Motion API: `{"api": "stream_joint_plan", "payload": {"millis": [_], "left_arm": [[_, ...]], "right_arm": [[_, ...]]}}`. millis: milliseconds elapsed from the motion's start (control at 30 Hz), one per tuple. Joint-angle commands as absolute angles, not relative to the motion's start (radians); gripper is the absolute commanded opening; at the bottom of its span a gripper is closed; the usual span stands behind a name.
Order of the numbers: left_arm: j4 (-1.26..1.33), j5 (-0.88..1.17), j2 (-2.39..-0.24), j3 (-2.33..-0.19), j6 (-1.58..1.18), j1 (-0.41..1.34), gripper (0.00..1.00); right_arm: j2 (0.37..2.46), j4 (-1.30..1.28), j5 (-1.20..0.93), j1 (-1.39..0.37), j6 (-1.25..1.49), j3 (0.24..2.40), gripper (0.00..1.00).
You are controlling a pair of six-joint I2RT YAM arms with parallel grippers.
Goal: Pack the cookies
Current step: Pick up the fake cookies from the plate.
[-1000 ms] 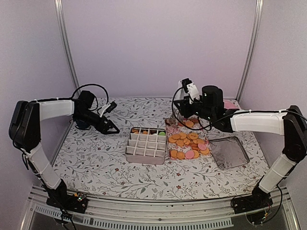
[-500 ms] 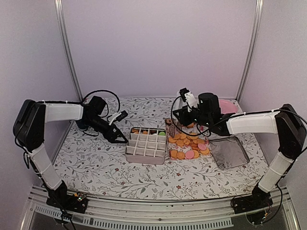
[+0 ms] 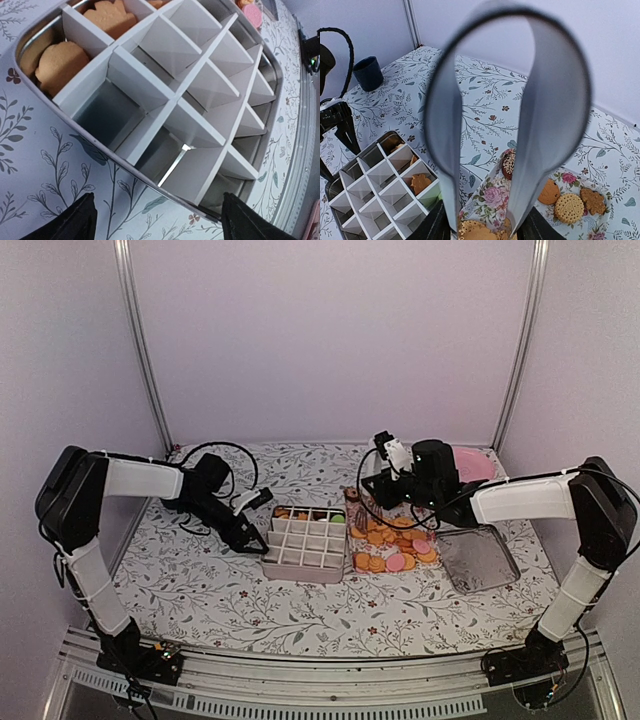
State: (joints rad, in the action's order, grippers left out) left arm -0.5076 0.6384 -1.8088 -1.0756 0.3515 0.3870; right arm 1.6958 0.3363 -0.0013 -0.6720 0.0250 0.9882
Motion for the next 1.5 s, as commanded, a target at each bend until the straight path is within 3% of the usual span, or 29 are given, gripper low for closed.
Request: {"api": "stream_joint_plan", "payload": {"millis": [0, 200, 467, 567, 1000, 1233, 1467], "left_arm": [[-0.499, 0.664, -1.807, -1.062, 0.381, 0.402, 0.86], [-0.531, 0.761, -1.787, -1.058, 0.408, 0.405, 0.87], [-0.58, 0.9, -1.76, -1.052, 0.447, 0.405, 0.87], [-0.584, 0.934, -1.755, -1.044, 0.459, 0.405, 0.88], [-0.644, 0.991, -1.733, -1.065, 0.474, 0.326, 0.91], [-0.688, 0.956, -1.708, -1.1, 0.45, 0.157, 0.92], [-0.66, 0.881, -1.667, -1.085, 0.411, 0.099, 0.92]], "right_arm": [[1.697, 0.359, 0.01, -0.666, 0.012, 0.983, 0.44], [1.693, 0.362, -0.006, -0.666, 0.025, 0.992, 0.35], [1.648, 0.341, 0.005, -0.666, 0.027, 1.014, 0.13], [1.623, 0.329, 0.002, -0.666, 0.024, 1.025, 0.1], [1.582, 0.288, 0.012, -0.757, -0.018, 1.147, 0.1], [1.701, 0.291, -0.032, -0.877, -0.023, 1.321, 0.12], [1.868, 0.294, -0.086, -0.939, -0.019, 1.464, 0.13]]}}
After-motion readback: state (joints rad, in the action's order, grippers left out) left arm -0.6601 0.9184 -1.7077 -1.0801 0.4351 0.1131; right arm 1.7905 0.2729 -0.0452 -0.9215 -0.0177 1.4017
